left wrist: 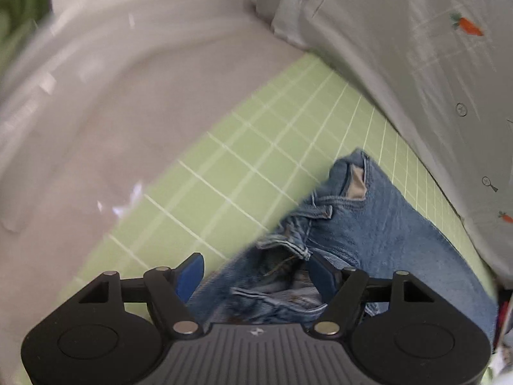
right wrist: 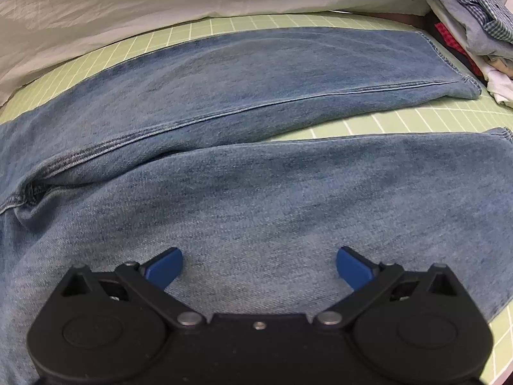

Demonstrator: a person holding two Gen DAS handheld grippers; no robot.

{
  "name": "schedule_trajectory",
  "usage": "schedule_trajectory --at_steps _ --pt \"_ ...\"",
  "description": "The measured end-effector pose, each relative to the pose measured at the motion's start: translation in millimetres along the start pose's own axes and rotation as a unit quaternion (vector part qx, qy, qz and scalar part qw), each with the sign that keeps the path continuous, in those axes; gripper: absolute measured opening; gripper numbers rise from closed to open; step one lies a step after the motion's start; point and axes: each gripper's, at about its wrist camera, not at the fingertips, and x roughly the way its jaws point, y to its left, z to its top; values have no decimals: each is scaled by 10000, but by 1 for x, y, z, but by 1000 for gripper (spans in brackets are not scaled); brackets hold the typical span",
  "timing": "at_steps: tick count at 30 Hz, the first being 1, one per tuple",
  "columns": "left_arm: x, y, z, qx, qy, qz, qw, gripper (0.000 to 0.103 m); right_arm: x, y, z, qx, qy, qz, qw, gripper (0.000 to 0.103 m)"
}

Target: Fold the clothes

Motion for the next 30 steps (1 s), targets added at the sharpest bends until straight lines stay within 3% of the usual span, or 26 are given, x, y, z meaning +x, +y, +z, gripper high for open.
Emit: schedule_trajectory --at_steps 7,10,13,18,23,24,26,27,30 --pt "4 4 5 503 134 136 9986 71 -1 -7 -2 200 17 -122 9997 103" --pt "-3 7 5 869 72 378 9955 61 -1 -11 -2 262 11 -159 9995 103" --pt "1 10 5 1140 178 552 9918 61 0 -9 -2 274 -4 -196 9994 103" --pt "15 6 2 1293 345 271 9906 61 2 -8 2 270 -8 -197 9994 103" --pt "30 -15 9 1615 233 246 9863 60 2 -8 2 281 7 -209 9994 103" --pt "31 -17 10 1658 226 203 9857 56 2 -8 2 282 8 -211 9994 103" --pt "32 -22 12 1729 173 155 9847 29 3 -8 2 285 6 -218 9994 103" --pt "29 -24 12 1724 54 226 9848 22 3 -8 2 287 4 -222 9993 103" --pt "17 -32 11 1708 -302 438 9839 20 3 -9 2 283 -4 -222 9994 103"
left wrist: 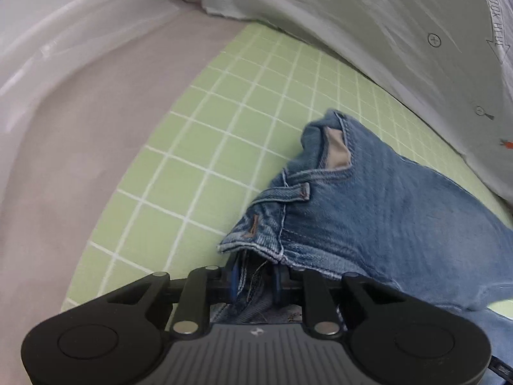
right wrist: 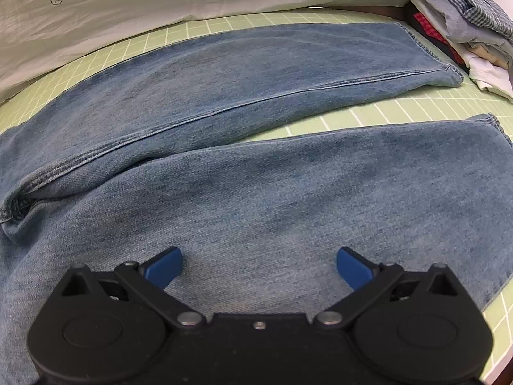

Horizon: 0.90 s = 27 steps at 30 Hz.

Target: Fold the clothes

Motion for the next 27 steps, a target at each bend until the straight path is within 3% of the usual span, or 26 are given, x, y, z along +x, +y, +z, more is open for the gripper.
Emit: schedule_trajectory --at_steps 2,5,6,9,11,14,17,19,22,27 --pt "-13 -3 3 -6 -272 188 9995 20 0 -1 1 -3 14 -1 10000 103" --pt "-62 8 13 -187 -1022 354 9940 19 0 -3 1 5 12 -1 10000 103" --pt "-69 12 12 -320 -1196 572 9906 3 0 -4 1 15 -1 -4 10000 103" --pt "-53 26 6 -229 -1275 1690 9771 2 0 -4 2 31 -32 -8 10000 103" --pt "-36 52 7 -820 -797 1254 9855 4 2 -5 4 -12 -36 14 10000 103" --pt "-35 72 8 -1600 -747 403 9835 9 3 -6 8 -65 -12 41 10000 103" --pt "-28 71 17 -1696 -778 169 9823 30 5 -6 10 -71 -15 50 10000 103" --pt "-17 70 26 -1904 -704 -143 9791 52 6 -6 12 -86 -22 63 9999 103" --pt "3 69 40 -2172 -527 -591 9729 66 7 -6 14 -105 -20 71 9999 103" --pt "45 68 62 -2235 98 -1192 9673 76 8 -7 14 -136 -33 90 9999 103"
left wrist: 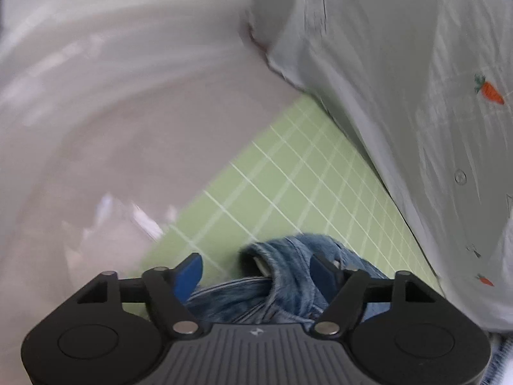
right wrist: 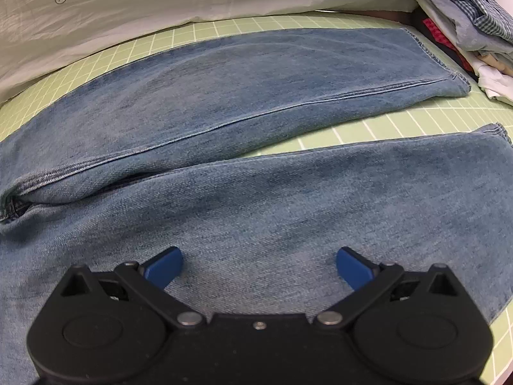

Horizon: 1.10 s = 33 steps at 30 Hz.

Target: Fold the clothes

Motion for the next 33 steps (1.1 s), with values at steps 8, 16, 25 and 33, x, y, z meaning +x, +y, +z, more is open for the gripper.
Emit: schedule_trajectory --at_steps 8,16,25,33 --pt "41 16 11 -772 770 -672 9918 59 2 -3 1 -24 -11 15 10000 103" --pt "-6 -63 10 1653 -1256 -46 9782 11 3 -5 3 -60 -5 29 10000 103" --pt "-12 -62 -2 1997 -1539 1286 9591 60 3 -10 1 -92 -80 49 9999 103" --pt "-44 -17 -57 1733 -679 1104 9763 59 3 -8 0 -47 -152 20 9999 103"
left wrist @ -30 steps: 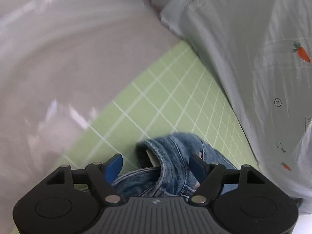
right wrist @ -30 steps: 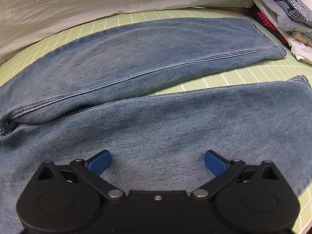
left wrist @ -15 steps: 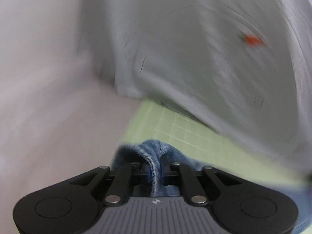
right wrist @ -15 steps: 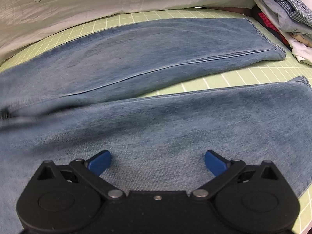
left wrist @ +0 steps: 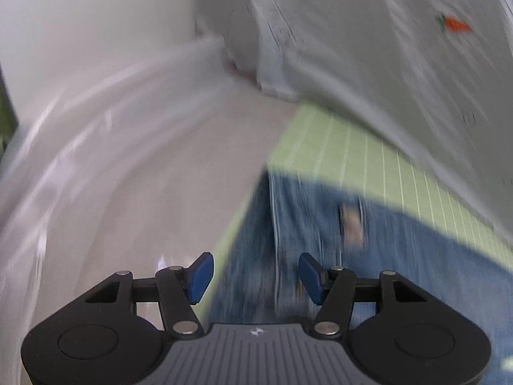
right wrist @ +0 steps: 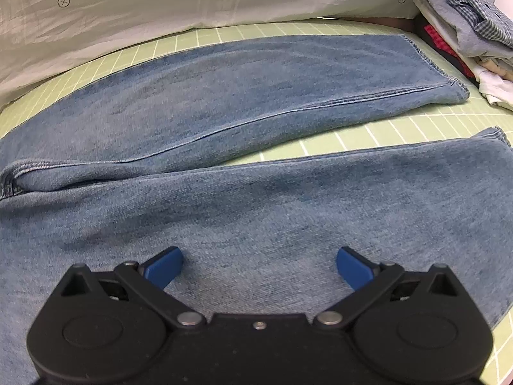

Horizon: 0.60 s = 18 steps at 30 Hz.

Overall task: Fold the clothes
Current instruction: 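Pull the waistband taut with the left tool, then open it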

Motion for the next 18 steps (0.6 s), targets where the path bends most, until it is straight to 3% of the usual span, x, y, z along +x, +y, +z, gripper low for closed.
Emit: schedule_trajectory --at_steps 6,11,12,14,18 --pt "-1 -13 -41 277 488 -346 9978 58 0 1 -2 6 -66 -9 10000 103" --pt "15 -24 -49 406 661 -258 9967 58 0 0 -2 -37 -58 20 10000 103" --pt "15 -26 -50 462 642 -202 9967 54 0 0 -3 -50 -48 27 10000 103" --pt "16 -29 -51 554 607 -99 9966 25 -1 0 -3 -70 -33 36 10000 103" --pt "11 -28 -49 465 494 116 9976 17 -3 2 -5 -110 -27 41 9999 103"
